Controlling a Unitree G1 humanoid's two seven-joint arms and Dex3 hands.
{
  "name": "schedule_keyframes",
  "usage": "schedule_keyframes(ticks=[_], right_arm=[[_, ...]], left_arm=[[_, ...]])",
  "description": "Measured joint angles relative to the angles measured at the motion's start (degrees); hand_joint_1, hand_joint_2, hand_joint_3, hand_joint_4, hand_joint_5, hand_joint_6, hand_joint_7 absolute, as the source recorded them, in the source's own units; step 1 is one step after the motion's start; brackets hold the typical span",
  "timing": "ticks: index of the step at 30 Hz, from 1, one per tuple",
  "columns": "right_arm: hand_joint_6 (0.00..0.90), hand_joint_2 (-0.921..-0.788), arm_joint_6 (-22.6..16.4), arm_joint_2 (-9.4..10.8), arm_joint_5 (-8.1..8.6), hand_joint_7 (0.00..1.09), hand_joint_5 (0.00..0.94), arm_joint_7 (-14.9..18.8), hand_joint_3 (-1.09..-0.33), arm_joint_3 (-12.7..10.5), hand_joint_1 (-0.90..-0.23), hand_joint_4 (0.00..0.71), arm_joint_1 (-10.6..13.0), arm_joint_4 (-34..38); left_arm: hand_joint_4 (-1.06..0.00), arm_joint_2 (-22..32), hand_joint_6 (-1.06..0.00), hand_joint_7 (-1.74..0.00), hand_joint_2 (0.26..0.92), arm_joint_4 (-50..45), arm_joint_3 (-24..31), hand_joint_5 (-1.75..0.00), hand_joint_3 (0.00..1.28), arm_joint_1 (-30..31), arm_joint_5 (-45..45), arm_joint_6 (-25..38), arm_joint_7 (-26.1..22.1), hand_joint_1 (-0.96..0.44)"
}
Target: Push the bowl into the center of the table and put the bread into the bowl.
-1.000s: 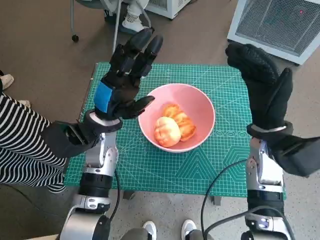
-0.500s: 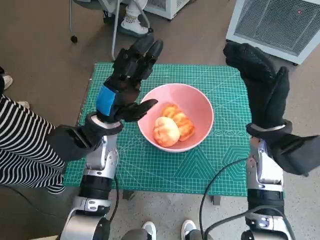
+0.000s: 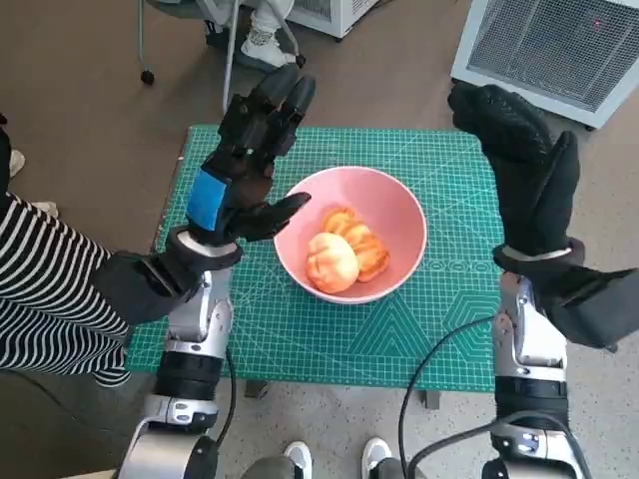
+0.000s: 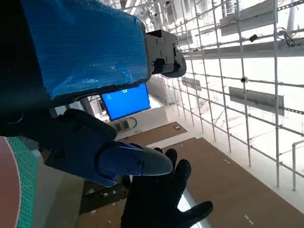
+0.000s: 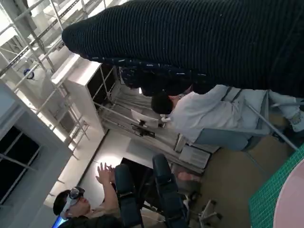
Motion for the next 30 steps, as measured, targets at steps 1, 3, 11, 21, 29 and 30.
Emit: schedule_keyframes(ticks=[1,3,11,21,29,30], right_arm=[[0.059,-0.921,0.0,0.0,-0.01,0.56,0.006,-0.01,-0.696,0.0,-0.767,0.207,0.0,0.0],[0.058,-0.921,0.0,0.0,-0.01,0.56,0.006,-0.03,-0.696,0.0,-0.767,0.207,0.0,0.0],[0.052,-0.921,0.46,0.1,0.0,0.56,0.005,-0.23,-0.697,0.07,-0.76,0.206,0.02,-0.18],[0.044,-0.921,0.68,0.18,0.0,0.55,0.0,-0.49,-0.692,0.14,-0.759,0.192,0.54,-0.52],[0.042,-0.921,1.07,0.18,-0.05,0.55,0.0,-0.73,-0.692,0.29,-0.764,0.191,1.05,-1.2],[0.042,-0.921,1.08,0.18,-0.07,0.55,0.0,-0.79,-0.692,0.31,-0.765,0.191,1.1,-1.37]], left_arm=[[-0.11,0.0,0.0,-0.51,0.918,-0.14,0.0,-0.03,0.24,0.0,-0.01,0.18,0.01,-0.59],[-0.11,0.0,0.0,-0.51,0.918,-0.37,0.01,-0.03,0.24,0.0,-0.02,0.53,0.01,-0.59],[-0.12,-0.09,0.0,-0.51,0.921,-0.92,0.06,-0.04,0.22,0.16,-1.44,1.92,-0.53,-0.59],[-0.13,-0.1,0.0,-0.51,0.921,-1.55,0.21,-0.04,0.21,0.53,-2.85,2.82,-1.74,-0.58],[-0.13,-0.16,0.0,-0.52,0.921,-1.82,0.51,-0.04,0.2,0.71,-4.28,2.97,-2.61,-0.58],[-0.13,-0.16,0.0,-0.52,0.921,-1.82,0.52,-0.03,0.2,0.71,-4.31,2.97,-2.66,-0.58]])
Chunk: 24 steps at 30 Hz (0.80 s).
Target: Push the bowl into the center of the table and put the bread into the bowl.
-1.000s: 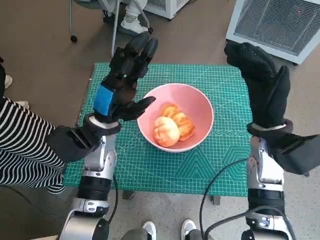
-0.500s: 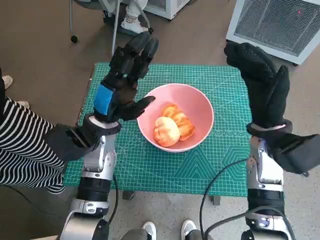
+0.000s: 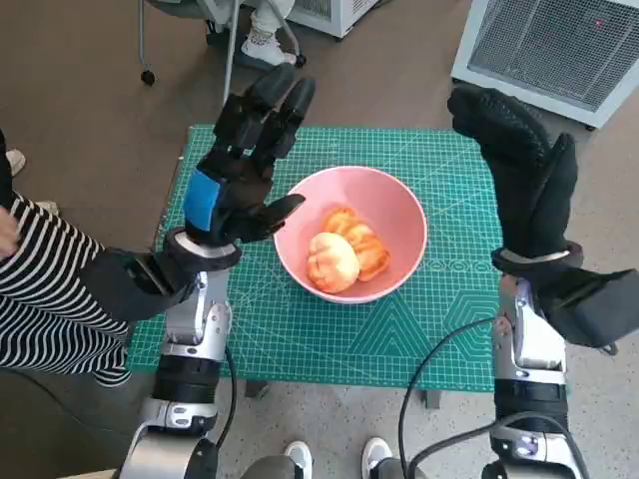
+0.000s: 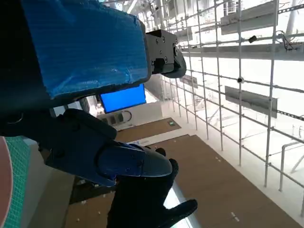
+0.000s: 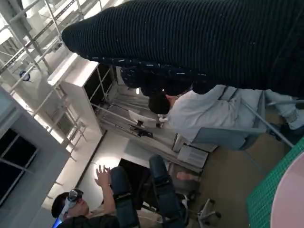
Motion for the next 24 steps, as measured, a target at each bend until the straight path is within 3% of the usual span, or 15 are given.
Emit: schedule_keyframes(ticks=[24], right_arm=[[0.044,-0.921,0.53,0.02,-0.17,0.54,0.001,-1.39,-0.691,0.5,-0.765,0.192,0.96,-1.41]], left_arm=[[-0.13,-0.01,0.0,-0.51,0.921,-0.81,0.07,-0.03,0.17,0.92,-0.05,0.38,-0.58,-0.56]])
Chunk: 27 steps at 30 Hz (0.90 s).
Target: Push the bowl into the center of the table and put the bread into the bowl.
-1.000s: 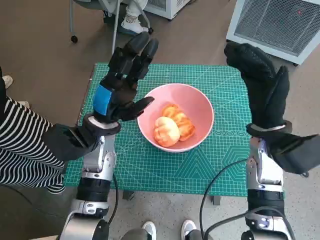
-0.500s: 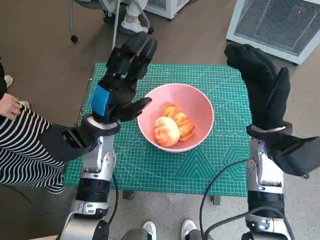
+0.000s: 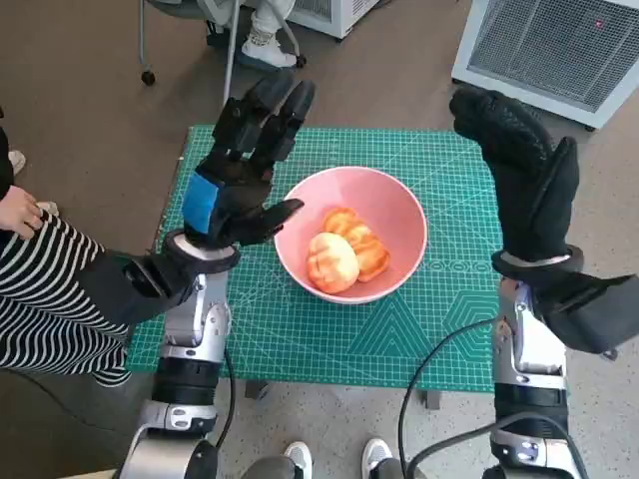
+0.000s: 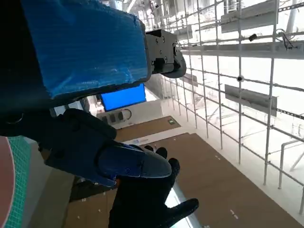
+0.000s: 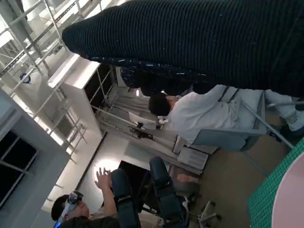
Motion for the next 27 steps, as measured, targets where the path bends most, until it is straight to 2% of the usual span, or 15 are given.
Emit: schedule_keyframes(ticks=[17,27], right_arm=[[0.045,-0.921,0.1,0.07,0.03,0.54,0.001,-0.37,-0.691,0.34,-0.763,0.194,0.25,0.01],[0.045,-0.921,0.11,0.11,0.03,0.54,0.001,-0.37,-0.691,0.39,-0.763,0.195,0.45,0.01]], left_arm=[[-0.13,0.01,0.0,-0.51,0.921,-0.31,-0.01,-0.03,0.16,0.57,0.59,0.22,0.66,-0.55],[-0.14,0.18,0.0,-0.52,0.909,-0.37,-0.11,-0.02,0.14,0.78,0.65,0.2,0.53,-0.47]])
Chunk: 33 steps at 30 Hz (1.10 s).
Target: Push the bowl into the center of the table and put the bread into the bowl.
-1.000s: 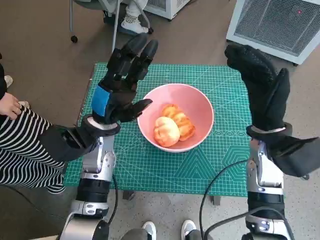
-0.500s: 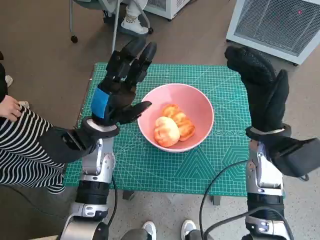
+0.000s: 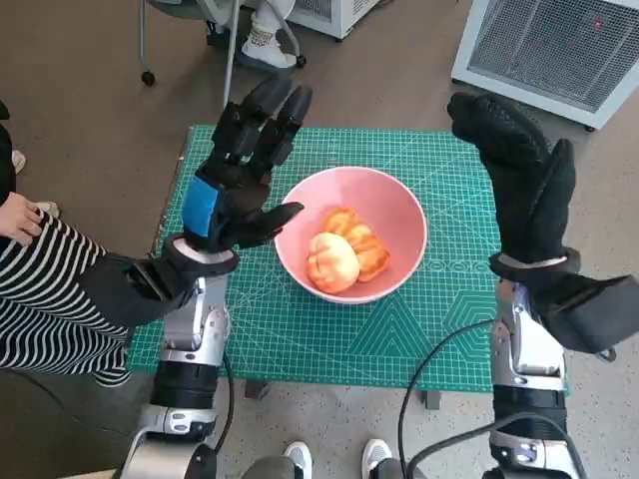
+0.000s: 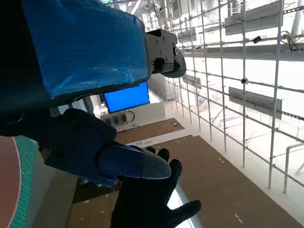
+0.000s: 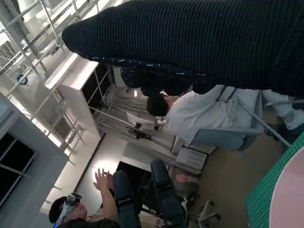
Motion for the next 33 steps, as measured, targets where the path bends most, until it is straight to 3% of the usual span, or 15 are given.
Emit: schedule_keyframes(ticks=[16,27,33], right_arm=[[0.047,-0.921,-0.07,0.0,-0.01,0.54,0.001,0.0,-0.691,0.11,-0.761,0.195,0.21,0.04],[0.047,-0.921,-0.41,0.0,0.01,0.54,0.001,0.01,-0.69,0.15,-0.765,0.195,0.21,0.49],[0.047,-0.921,-0.71,0.0,0.04,0.54,0.001,0.01,-0.69,0.15,-0.769,0.195,0.21,0.85]], left_arm=[[-0.15,0.17,0.0,-0.56,0.89,-0.37,-0.17,-0.03,0.12,0.57,-0.33,0.38,-1.72,-0.4],[-0.17,0.15,0.0,-0.63,0.871,-1.78,0.17,-0.03,0.14,0.77,-1.09,1.69,-2.52,-0.03],[-0.17,0.03,0.0,-0.59,0.845,-1.82,0.5,-0.02,0.21,0.78,-1.72,2.29,-2.81,0.04]])
